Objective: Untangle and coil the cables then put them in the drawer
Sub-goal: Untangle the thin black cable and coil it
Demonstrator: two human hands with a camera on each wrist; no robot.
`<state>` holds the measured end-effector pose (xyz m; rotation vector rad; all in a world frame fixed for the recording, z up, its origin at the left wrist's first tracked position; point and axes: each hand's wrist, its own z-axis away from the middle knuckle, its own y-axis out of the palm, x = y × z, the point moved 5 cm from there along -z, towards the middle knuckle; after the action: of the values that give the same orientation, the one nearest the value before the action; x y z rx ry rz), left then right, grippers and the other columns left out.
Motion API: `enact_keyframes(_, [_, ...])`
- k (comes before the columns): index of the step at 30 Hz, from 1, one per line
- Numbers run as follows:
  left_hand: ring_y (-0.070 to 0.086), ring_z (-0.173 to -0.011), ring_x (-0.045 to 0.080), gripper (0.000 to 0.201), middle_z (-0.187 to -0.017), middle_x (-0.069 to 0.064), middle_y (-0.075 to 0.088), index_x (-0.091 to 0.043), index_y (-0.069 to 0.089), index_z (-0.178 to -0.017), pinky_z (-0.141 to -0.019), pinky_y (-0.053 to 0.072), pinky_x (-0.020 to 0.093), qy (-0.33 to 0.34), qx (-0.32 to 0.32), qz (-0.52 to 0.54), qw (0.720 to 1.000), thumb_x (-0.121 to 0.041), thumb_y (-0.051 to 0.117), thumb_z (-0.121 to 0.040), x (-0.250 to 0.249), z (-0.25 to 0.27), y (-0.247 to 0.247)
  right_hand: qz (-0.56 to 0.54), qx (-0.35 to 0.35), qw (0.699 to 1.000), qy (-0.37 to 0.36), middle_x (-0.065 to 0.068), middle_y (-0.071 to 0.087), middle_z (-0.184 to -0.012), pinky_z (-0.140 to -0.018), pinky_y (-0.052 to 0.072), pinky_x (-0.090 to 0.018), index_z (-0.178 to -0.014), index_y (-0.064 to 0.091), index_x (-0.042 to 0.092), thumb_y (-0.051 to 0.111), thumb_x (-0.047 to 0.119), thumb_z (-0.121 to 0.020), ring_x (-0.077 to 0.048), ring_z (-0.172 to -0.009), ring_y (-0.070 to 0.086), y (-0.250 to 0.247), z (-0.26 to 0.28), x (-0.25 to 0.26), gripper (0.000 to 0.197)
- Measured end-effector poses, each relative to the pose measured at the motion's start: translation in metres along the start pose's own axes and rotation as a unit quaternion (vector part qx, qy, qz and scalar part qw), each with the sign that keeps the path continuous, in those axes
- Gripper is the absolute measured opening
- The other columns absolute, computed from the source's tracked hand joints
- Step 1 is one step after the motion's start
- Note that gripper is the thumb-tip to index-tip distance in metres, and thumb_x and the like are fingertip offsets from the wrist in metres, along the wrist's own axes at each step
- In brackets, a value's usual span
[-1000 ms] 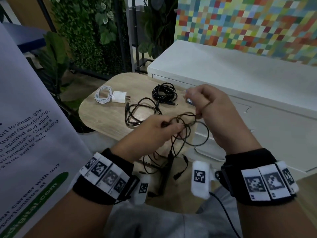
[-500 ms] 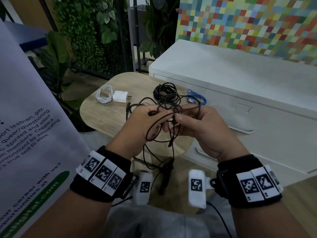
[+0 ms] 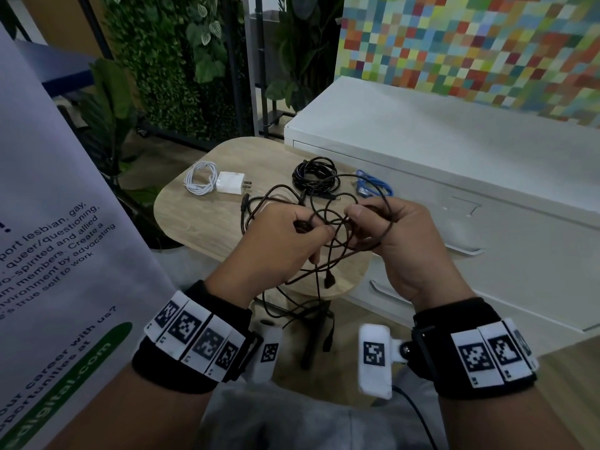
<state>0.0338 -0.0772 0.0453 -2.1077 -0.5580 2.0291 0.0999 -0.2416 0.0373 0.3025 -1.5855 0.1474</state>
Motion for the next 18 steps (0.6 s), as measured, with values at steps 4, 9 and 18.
enact_keyframes(4, [0.042,-0.038,0.003,0.031,-0.050,-0.003,0.062,-0.010,0.069,-0.066,-0.043,0.033,0.018,-0.003,0.004,-0.024,1.000,-0.022,0.072,-0.095,0.001,0.000,-0.001,-0.027,-0.038,0.999,-0.004,-0.011,0.070,-0.074,-0.063,0.053,-0.037,-0.086,0.076,0.005,0.067,0.011,-0.097,-0.024,-0.058,0.058,-0.007,-0.001,-0.001,0.015])
enact_keyframes(9, [0.038,-0.040,0.007,0.042,-0.046,-0.007,0.054,-0.017,0.059,-0.054,-0.044,0.033,0.021,-0.019,-0.010,-0.028,0.999,-0.021,0.070,-0.095,0.008,0.002,-0.009,-0.025,-0.133,0.990,-0.044,-0.010,0.072,-0.076,-0.065,0.054,-0.038,-0.085,0.077,0.007,0.062,0.019,-0.102,-0.022,-0.057,0.058,-0.031,-0.003,0.008,0.026])
enact_keyframes(18, [0.037,-0.042,0.009,0.035,-0.050,-0.003,0.053,-0.017,0.064,-0.059,-0.042,0.030,0.022,-0.054,-0.025,-0.003,0.998,-0.021,0.070,-0.093,0.014,0.000,-0.006,-0.342,-0.052,0.938,0.031,0.002,0.031,-0.055,-0.060,0.051,-0.031,-0.085,0.063,0.012,0.048,0.014,-0.101,-0.015,-0.048,0.035,-0.016,0.002,0.009,0.022])
